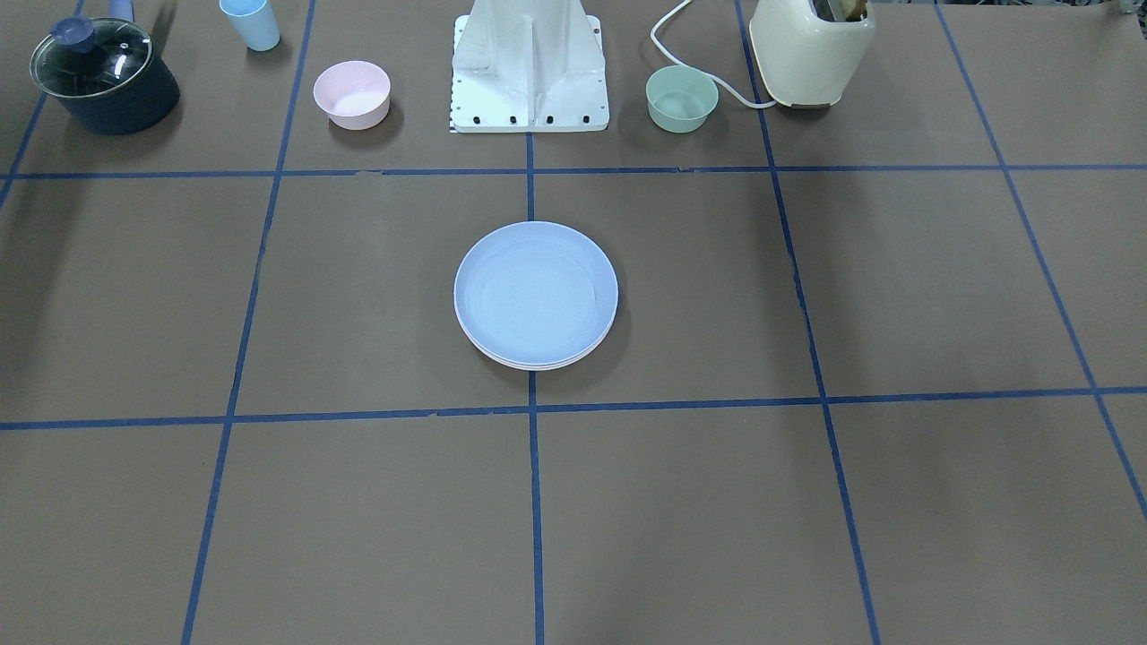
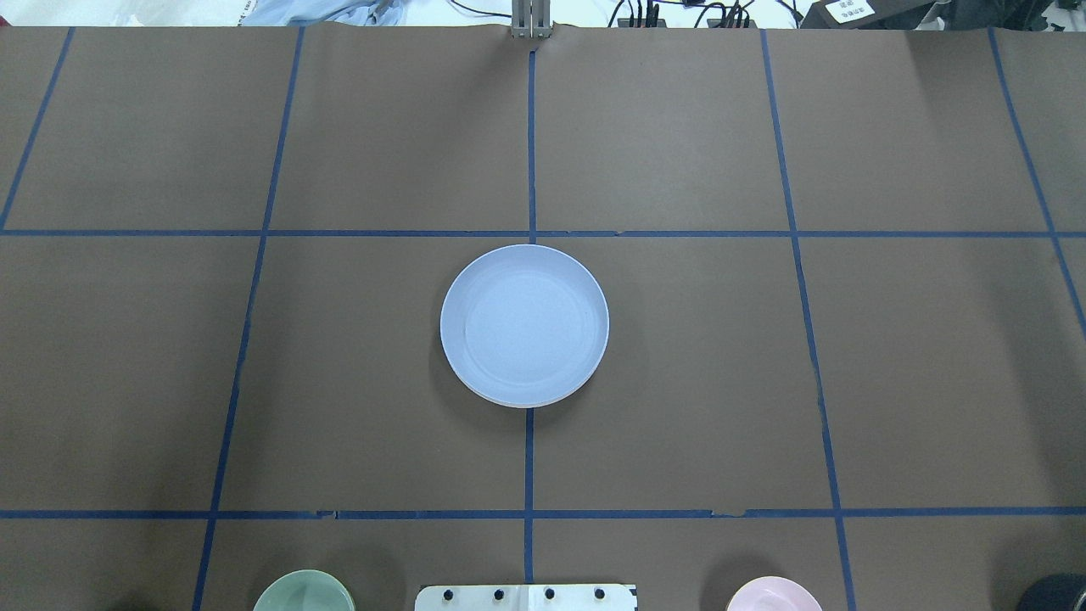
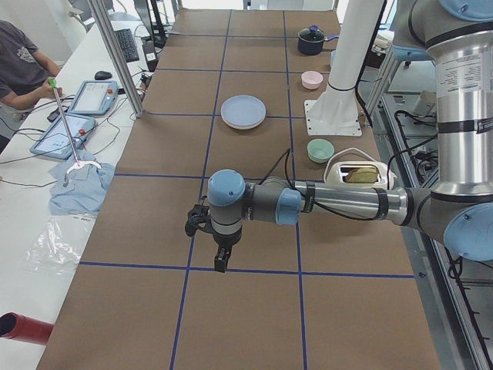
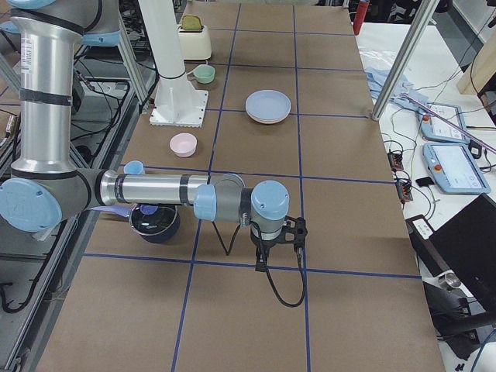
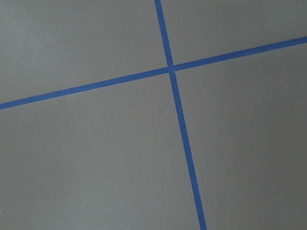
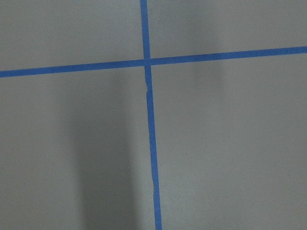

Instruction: Stack three plates with pink and blue

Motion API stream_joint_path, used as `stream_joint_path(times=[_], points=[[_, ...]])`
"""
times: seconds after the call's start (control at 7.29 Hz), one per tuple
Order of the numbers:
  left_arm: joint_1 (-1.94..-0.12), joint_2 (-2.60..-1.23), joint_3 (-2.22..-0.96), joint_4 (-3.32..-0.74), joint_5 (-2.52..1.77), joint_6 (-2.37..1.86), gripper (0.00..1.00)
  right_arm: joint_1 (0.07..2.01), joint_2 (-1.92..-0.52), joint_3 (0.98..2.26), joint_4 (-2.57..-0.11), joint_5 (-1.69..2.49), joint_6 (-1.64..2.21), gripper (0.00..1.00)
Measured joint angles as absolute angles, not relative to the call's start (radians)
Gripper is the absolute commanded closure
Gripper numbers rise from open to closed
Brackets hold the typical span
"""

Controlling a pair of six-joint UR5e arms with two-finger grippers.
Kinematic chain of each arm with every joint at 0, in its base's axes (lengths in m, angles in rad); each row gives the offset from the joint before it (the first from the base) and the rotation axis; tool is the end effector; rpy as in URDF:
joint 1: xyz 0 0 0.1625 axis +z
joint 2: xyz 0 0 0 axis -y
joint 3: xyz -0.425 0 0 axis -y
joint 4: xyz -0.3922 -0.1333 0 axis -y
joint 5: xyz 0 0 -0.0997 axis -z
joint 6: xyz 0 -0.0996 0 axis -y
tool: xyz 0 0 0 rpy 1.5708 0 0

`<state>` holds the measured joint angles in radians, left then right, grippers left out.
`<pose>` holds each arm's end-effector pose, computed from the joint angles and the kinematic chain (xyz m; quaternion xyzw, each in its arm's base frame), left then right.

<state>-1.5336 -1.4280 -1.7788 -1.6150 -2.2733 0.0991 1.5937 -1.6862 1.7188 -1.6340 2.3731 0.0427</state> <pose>-0.0526 -0.4405 0.6223 0.0619 0.3418 0.0826 0.9341 0.0718 -0.4391 0.6441 -0.0179 -0.3903 0.0362 0.9198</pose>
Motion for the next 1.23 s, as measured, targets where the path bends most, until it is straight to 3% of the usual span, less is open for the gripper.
stream_joint_path(times=[1.23], points=[[-1.534,-1.425,-1.79,-1.63,-2.327,-0.131,0.0,1.602,-1.683,1.72,-1.634,2.373,0.04,0.0]])
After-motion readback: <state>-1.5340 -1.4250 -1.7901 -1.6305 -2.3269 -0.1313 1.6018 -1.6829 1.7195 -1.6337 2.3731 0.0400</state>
